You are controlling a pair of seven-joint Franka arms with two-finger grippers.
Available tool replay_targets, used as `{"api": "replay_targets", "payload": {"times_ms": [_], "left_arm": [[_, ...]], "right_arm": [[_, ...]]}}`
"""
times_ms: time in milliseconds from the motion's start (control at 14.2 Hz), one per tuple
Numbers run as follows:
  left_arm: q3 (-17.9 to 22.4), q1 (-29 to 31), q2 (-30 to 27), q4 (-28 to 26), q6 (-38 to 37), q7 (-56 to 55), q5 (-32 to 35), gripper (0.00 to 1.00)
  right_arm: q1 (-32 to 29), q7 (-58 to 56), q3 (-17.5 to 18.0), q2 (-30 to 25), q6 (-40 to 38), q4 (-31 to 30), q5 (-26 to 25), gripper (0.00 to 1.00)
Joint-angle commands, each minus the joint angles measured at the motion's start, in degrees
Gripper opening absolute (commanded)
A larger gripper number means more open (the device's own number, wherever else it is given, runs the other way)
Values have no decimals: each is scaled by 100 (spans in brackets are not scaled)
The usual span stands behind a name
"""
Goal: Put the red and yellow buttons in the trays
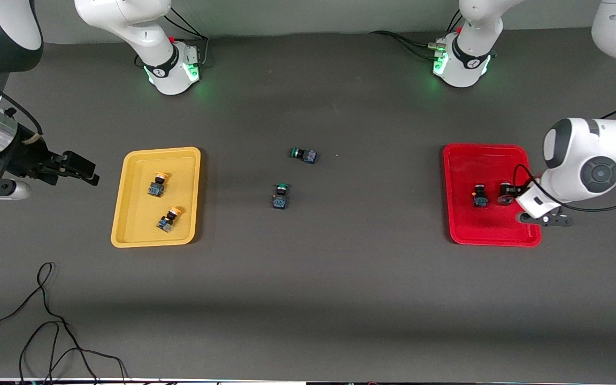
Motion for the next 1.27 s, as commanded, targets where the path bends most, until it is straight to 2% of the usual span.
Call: {"api": "replay_targets", "payload": {"times_ms": [0, 352, 493, 634, 704, 845, 915, 1127, 1197], "left_arm": [[-233, 49, -334, 767, -1254, 199, -164, 100], [-305, 22, -755, 2289, -3356, 718, -885, 100], [-287, 31, -1255, 2405, -3683, 718, -1227, 100], [-104, -117, -1721, 2414, -3789, 727, -1535, 100], [324, -606, -1871, 2423, -3842, 727, -1623, 100], [1544, -1984, -2092, 2423, -3851, 657, -1650, 100], [1959, -2460, -2171, 2423, -3869, 648, -1650, 100], [2760, -3464, -2260, 2432, -3939, 613, -1650, 100], [2858, -3580, -2260, 2440, -3904, 604, -1650, 100]], "right_arm": [[9, -172, -3, 5, -434, 228, 41, 100], [18, -164, 5, -144, -540, 238, 41, 100], [18, -173, -3, -171, -549, 272, 32, 100], [18, -164, -3, -171, -549, 273, 24, 100], [9, -155, -3, -171, -549, 273, 24, 100], [9, -146, -3, -171, -549, 255, 24, 100], [9, -146, -3, -171, -549, 272, -3, 100], [18, -146, -3, -145, -514, 255, -73, 100], [18, -155, -3, -136, -488, 272, -151, 100]]}}
